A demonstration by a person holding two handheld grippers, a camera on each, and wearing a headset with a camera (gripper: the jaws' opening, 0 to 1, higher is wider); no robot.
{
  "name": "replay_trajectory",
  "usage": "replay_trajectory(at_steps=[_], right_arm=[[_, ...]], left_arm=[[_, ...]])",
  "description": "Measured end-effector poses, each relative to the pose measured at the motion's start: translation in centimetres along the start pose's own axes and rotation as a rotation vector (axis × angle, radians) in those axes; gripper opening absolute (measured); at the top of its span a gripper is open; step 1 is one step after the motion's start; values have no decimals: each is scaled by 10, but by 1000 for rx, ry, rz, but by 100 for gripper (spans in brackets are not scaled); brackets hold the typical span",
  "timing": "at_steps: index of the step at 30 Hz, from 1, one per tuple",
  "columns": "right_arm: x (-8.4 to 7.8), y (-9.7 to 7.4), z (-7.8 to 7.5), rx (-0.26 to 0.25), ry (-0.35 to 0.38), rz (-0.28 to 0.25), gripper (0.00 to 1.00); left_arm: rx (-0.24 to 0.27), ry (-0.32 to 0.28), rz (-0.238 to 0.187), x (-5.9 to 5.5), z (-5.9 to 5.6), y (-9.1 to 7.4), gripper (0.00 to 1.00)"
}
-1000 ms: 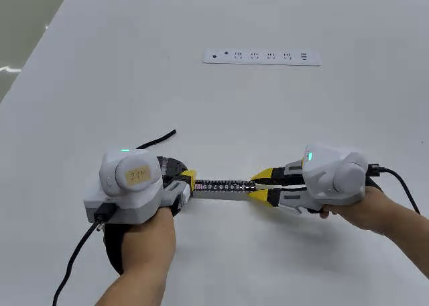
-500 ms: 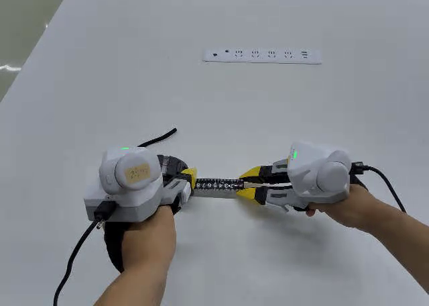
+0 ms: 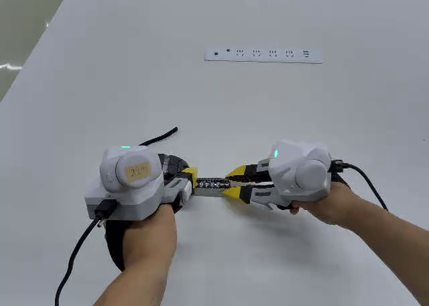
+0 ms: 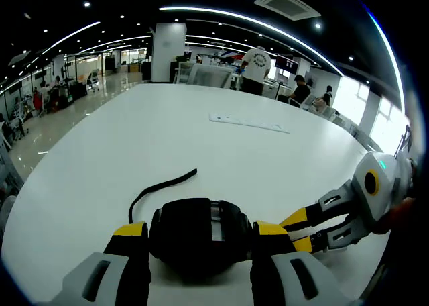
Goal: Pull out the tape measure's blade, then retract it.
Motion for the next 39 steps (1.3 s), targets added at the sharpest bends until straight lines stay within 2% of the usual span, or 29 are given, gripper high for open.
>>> replay_trajectory(at_steps=[22,39], right_arm=[[20,33,8,14,-10,-7,12],[18,36,10,7,-34,6,12]], left_arm=[[-2,-12,-2,0,1,0,57],[5,7,-17,-4,-2,-1,58]])
Point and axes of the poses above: the centre of the closed fingertips' face, and the gripper's own axes: y roughly forward along the fingers, z roughly to its left, x roughly out of its top, the point moved 6 cm from there along -y, roughly backward along the fingers, and after that the axes turned 4 degrees about y, right-handed, at the moved point
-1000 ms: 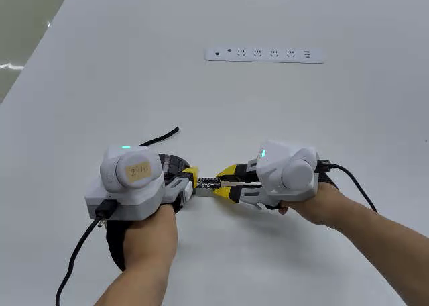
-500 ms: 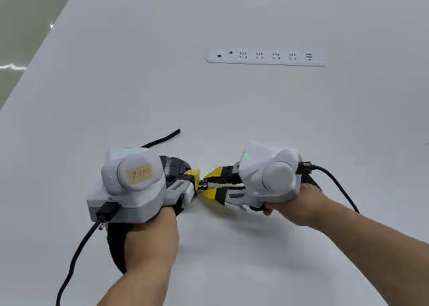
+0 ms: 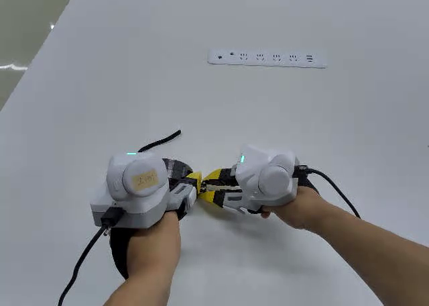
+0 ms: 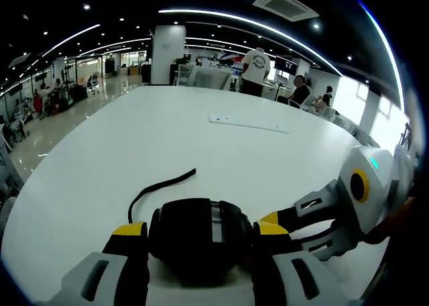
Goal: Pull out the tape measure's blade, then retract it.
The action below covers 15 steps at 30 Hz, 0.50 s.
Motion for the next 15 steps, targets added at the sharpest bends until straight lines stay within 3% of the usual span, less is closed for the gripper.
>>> replay_trajectory(at_steps=[15], right_arm=[[0,1,1,0,0,14,15]], left_arm=[[13,19,-11,1,0,2,61]])
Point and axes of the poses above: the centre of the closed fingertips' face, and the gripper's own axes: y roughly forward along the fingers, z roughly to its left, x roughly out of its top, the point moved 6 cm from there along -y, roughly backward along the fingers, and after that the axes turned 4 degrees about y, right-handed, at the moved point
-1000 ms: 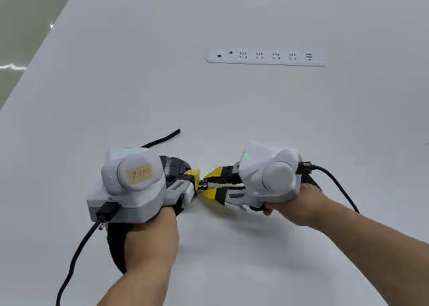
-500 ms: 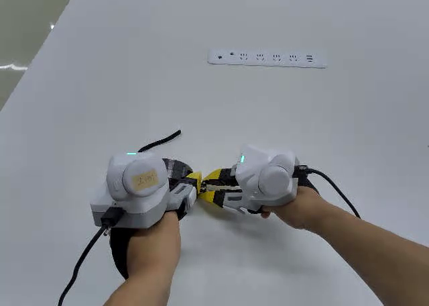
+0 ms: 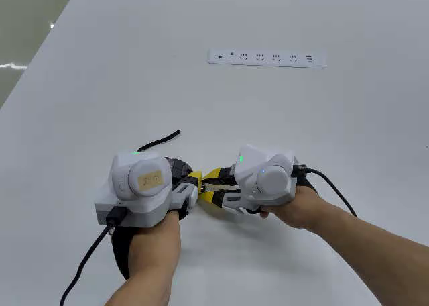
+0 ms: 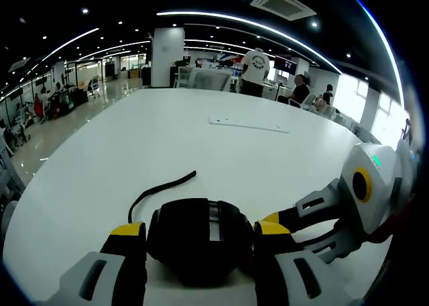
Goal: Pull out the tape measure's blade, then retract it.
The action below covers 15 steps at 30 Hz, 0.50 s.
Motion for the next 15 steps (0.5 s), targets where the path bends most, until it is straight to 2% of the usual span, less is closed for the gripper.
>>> replay_trajectory(at_steps=[2,6,15], right_arm=[[0,0,2,13,-6,0,19],[0,-1,2,0,8,-6,20],[-1,-7,3,-9,15,-8,29]], left_arm=[[-2,1,3,0,0,0,62],[-12,0,6,0,0,0,62],[-46,47,35,-6,1,0,65]])
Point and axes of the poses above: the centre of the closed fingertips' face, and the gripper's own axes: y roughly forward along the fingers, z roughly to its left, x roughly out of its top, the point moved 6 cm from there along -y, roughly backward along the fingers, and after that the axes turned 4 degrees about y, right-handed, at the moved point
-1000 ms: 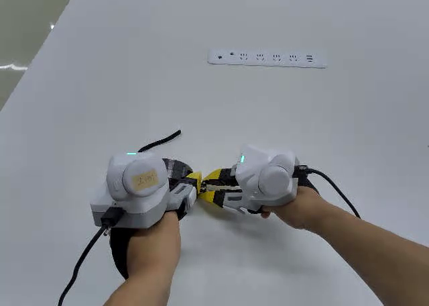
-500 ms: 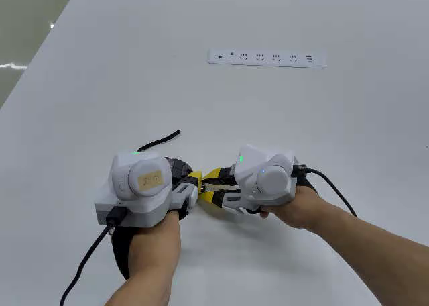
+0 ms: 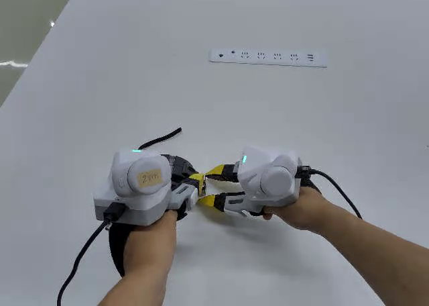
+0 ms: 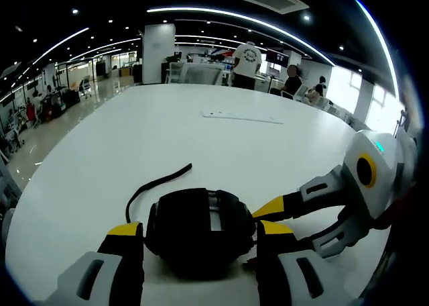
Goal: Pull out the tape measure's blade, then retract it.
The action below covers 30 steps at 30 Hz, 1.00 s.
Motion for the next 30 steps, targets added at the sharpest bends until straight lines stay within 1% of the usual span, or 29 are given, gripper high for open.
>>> replay_trajectory(at_steps=[3,5,8,9,10,12,13,14,16,17,18,19,20,21,22,23,24,25,27,30], right_arm=[[0,-2,0,-2,5,-1,35],[0,-2,0,-2,6,-2,41],[-1,-5,0,-10,21,3,44],[-4,-18,1,-24,55,-7,46],[-4,-20,1,-27,55,-7,50],[-6,-25,1,-37,67,-9,54],[-6,-28,1,-43,85,-11,56],[-7,-30,1,-46,97,-14,58],[-8,-34,1,-61,110,-19,63],[-9,-36,2,-67,119,-19,65],[-11,-41,2,-76,133,-25,66],[-11,-43,3,-77,151,-33,68],[-12,-46,3,-83,151,-38,72],[-13,-49,5,-86,152,-39,74],[-14,-52,5,-90,158,-38,76],[-16,-55,5,-97,173,-37,78],[-17,-56,5,-101,176,-36,80],[-19,-61,4,-112,181,-35,81],[-20,-68,4,-131,196,-50,84],[-23,-78,6,-143,211,-53,88]], left_arm=[[-7,7,0,0,0,0,68],[-7,9,0,0,0,0,68],[-23,30,-4,0,0,-1,68],[-92,60,-2,-1,-1,-4,69],[-100,67,-1,-1,-1,-5,69],[-117,89,-1,-3,-1,-7,71],[-132,110,-14,-2,-1,-9,72],[-144,136,-17,-2,-1,-10,72],[-171,144,-32,-2,-2,-12,72],[-178,143,-35,-2,-1,-13,73],[-193,161,-50,-2,2,-15,74],[-204,164,-56,-2,2,-16,75],[-213,170,-59,-2,3,-17,77],[-247,183,-75,-1,3,-18,78],[-260,184,-82,-2,4,-19,79],[-282,192,-87,-2,5,-21,80],[-289,194,-88,-3,5,-21,80],[-296,194,-89,-4,8,-22,81],[-318,209,-96,-5,11,-24,82],[-361,238,-95,-7,13,-28,83]])
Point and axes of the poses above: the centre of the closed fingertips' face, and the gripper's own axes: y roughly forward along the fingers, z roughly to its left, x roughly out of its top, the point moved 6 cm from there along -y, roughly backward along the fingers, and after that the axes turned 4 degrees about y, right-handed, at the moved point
